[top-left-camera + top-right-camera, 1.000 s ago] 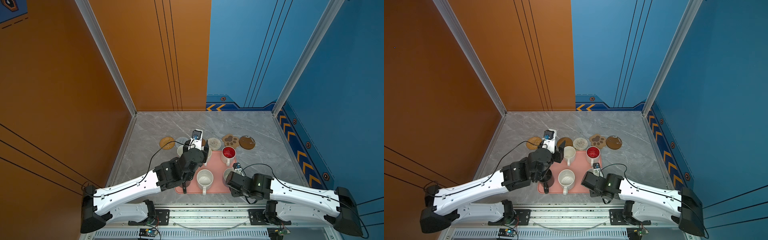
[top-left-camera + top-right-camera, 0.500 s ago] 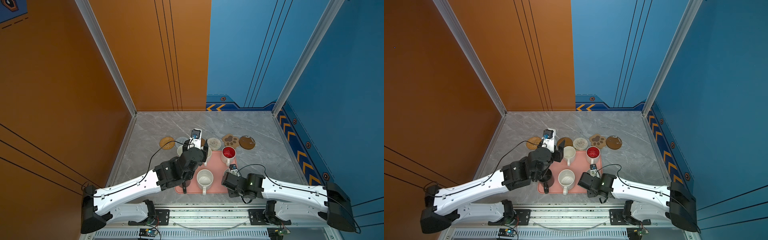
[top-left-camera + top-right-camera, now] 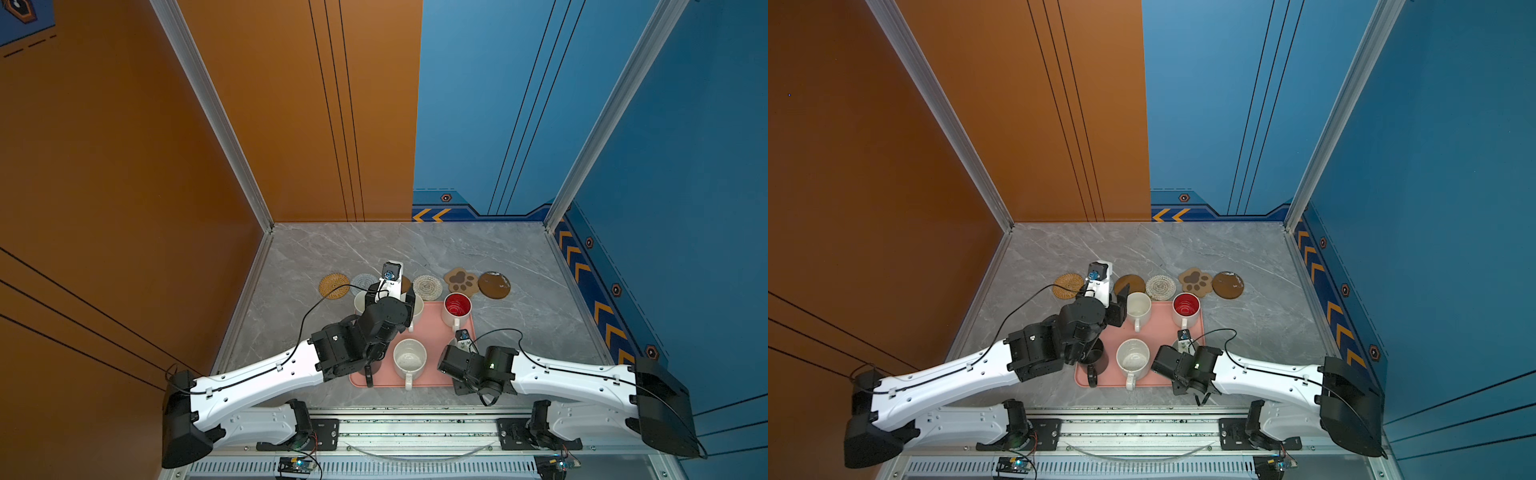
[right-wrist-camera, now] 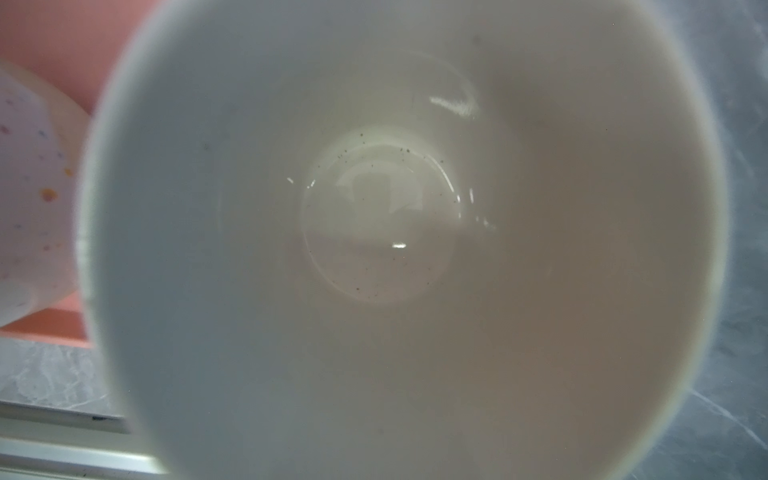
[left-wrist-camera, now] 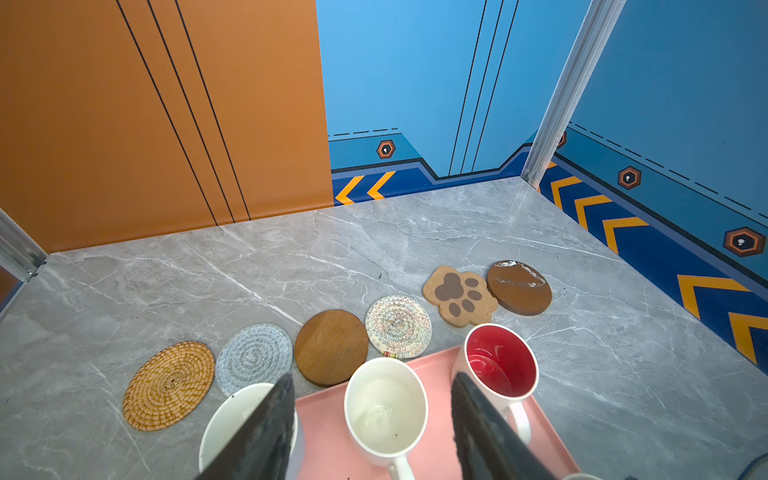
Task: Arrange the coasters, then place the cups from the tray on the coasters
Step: 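Lower the right gripper and grasp the purple-handled white mug rim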
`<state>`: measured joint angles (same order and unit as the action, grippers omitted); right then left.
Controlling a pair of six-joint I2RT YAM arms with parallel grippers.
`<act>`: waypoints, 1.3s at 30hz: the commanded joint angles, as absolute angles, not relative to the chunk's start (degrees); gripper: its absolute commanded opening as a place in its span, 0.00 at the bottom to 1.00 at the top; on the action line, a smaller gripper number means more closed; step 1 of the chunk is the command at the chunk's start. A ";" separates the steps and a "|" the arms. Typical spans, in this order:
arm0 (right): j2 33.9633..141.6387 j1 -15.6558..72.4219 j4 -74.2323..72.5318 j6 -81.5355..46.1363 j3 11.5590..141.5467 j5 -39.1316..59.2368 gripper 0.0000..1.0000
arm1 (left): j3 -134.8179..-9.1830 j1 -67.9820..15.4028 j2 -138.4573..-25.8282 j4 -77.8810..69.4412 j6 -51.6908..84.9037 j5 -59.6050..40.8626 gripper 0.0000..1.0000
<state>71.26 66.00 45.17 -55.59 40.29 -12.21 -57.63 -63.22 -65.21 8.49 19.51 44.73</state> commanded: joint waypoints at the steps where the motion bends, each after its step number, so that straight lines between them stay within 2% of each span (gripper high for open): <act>1: 71.98 65.65 45.00 -56.72 40.00 -13.96 0.37 | -57.18 -62.40 -64.69 8.70 20.30 43.94 0.61; 19: 69.72 63.96 44.98 -56.80 38.24 -15.56 0.29 | -57.04 -61.80 -64.86 8.88 20.87 43.35 0.61; 29: 68.91 63.50 45.06 -56.41 37.86 -15.64 0.13 | -57.32 -61.73 -65.13 8.53 20.92 42.63 0.61; 33: 68.89 63.46 45.04 -56.01 37.78 -15.30 0.00 | -57.32 -61.71 -65.13 8.44 20.86 42.54 0.61; 39: 68.17 63.61 47.61 -55.56 38.53 -16.80 0.00 | -57.30 -61.70 -65.04 8.44 20.91 42.54 0.61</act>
